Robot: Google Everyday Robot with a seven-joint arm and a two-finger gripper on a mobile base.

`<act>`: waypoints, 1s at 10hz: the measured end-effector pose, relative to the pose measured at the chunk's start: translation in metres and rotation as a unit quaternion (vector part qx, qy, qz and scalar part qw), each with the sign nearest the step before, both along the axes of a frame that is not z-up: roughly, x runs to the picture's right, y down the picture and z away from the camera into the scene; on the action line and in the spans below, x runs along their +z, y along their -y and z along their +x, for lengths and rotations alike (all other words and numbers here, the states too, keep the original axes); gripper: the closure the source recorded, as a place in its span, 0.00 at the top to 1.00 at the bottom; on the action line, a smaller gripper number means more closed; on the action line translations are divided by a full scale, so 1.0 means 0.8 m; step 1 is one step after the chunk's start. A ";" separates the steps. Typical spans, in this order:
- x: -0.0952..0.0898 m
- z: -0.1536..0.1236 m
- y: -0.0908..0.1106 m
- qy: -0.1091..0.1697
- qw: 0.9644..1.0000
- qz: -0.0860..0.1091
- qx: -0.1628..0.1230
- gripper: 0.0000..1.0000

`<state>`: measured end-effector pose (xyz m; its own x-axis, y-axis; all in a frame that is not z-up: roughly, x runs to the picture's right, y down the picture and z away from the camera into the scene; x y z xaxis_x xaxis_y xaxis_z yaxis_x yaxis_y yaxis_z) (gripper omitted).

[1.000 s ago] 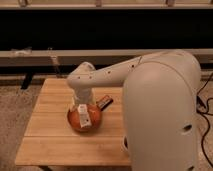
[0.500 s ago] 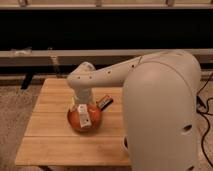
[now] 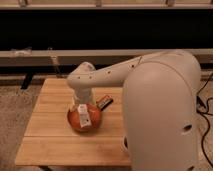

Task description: Stand the bottle upright

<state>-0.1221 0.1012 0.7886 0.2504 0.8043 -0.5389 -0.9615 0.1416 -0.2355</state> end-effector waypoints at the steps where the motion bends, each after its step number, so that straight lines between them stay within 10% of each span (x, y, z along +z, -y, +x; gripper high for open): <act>1: 0.000 0.000 0.000 0.000 1.000 0.000 0.000 0.80; 10: 0.030 -0.009 -0.010 -0.013 1.000 0.011 -0.012 0.80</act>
